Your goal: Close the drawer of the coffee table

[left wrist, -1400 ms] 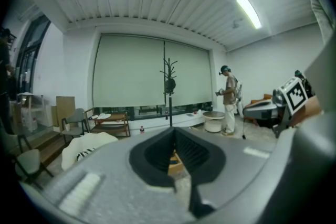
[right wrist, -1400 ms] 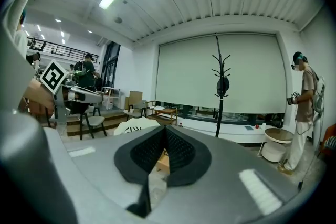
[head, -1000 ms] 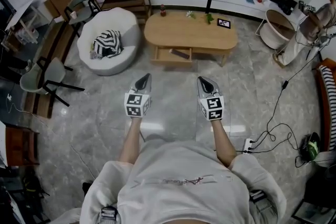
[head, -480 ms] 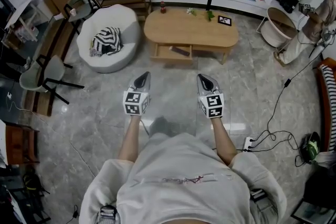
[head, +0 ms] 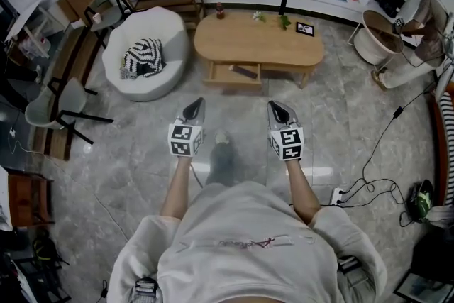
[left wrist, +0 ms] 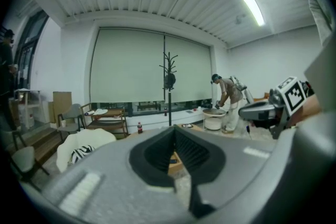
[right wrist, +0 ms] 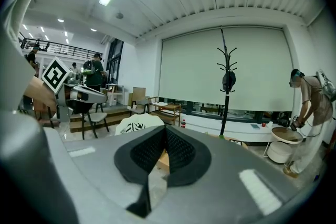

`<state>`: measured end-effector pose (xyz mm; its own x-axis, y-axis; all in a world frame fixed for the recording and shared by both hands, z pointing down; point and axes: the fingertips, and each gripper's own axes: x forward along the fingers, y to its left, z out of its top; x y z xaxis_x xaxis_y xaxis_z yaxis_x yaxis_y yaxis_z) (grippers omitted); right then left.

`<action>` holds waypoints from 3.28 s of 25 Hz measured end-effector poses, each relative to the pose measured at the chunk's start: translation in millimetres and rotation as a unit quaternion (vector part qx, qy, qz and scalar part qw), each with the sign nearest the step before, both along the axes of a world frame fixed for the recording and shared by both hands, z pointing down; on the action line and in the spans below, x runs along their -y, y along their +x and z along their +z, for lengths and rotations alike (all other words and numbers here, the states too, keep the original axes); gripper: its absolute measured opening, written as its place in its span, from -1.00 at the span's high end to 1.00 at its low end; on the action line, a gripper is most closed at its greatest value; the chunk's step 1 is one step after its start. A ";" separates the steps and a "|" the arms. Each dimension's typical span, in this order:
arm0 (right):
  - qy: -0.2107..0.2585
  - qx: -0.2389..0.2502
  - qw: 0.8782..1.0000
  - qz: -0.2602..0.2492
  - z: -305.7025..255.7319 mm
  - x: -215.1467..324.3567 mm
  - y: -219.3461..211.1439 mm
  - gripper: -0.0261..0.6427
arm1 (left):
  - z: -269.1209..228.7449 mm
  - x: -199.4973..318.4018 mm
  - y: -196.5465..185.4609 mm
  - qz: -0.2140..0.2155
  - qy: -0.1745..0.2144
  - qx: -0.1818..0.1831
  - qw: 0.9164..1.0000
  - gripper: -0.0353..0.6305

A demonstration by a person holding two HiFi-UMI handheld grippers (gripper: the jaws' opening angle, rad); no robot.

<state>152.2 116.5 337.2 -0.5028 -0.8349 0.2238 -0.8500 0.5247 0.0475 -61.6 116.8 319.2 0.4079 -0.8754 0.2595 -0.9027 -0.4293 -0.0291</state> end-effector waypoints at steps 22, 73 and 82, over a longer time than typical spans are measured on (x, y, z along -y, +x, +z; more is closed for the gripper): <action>0.003 -0.009 0.999 0.039 -23.6 256.9 -52.5 0.91 | -8.4 271.6 -49.1 0.040 -0.005 -0.021 0.999 0.90; -0.059 -0.016 0.998 0.028 31.4 495.8 -63.4 0.91 | 52.3 487.2 -82.7 0.018 -0.074 -0.018 0.997 0.90; -0.082 -0.014 0.997 -0.003 53.2 506.5 -33.9 0.91 | 72.3 487.1 -58.5 -0.009 -0.099 -0.003 0.995 0.90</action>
